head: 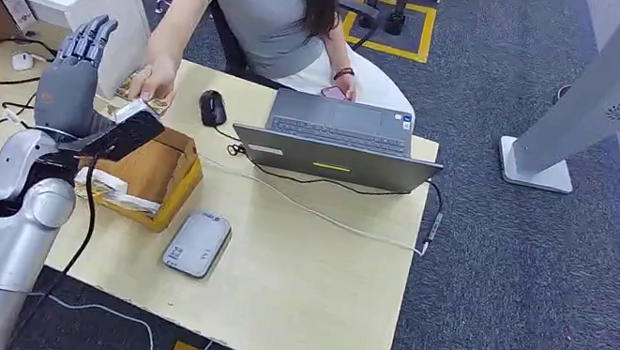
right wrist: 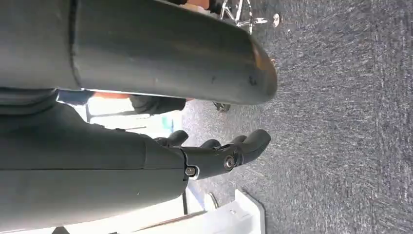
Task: Pass the card to the sensor for recognition and then transmit it.
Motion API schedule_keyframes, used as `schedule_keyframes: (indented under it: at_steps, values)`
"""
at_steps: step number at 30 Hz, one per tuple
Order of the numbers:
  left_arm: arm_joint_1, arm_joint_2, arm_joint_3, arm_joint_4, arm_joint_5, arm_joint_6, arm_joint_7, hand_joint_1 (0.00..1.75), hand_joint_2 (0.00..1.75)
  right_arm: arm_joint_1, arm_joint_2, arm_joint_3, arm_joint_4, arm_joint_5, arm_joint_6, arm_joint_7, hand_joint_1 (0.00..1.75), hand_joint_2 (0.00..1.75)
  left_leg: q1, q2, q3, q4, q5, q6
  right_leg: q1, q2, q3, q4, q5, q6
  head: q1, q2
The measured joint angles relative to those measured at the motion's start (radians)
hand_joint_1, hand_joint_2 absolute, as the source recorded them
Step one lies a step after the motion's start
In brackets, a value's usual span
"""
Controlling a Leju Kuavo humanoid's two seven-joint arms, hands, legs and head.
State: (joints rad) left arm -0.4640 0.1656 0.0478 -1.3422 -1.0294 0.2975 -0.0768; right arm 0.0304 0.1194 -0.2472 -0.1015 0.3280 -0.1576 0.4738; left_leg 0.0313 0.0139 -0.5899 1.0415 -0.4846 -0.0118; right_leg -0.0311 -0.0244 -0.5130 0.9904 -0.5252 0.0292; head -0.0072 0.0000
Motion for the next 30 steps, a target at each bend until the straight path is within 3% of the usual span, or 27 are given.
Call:
schedule_keyframes:
  at_steps: [14, 30]
  values:
    - [-0.205, 0.084, -0.110, 0.181, -0.371, 0.096, 0.134, 0.00, 1.75, 0.000, 0.000, 0.018, -0.019, 0.000, 0.018, 0.050, 0.00, 0.00, 0.000, 0.000, 0.000, 0.000, 0.001, 0.000, 0.000, 0.000, 0.000, 0.001, 0.000, 0.000, 0.000, 0.000]
    - [-0.233, 0.098, -0.133, 0.226, -0.381, 0.102, 0.139, 0.00, 1.75, 0.000, 0.000, 0.025, -0.025, 0.000, 0.021, 0.055, 0.00, 0.00, 0.000, 0.000, 0.000, 0.000, 0.001, 0.000, 0.000, 0.000, 0.000, 0.001, 0.000, 0.000, 0.000, 0.000]
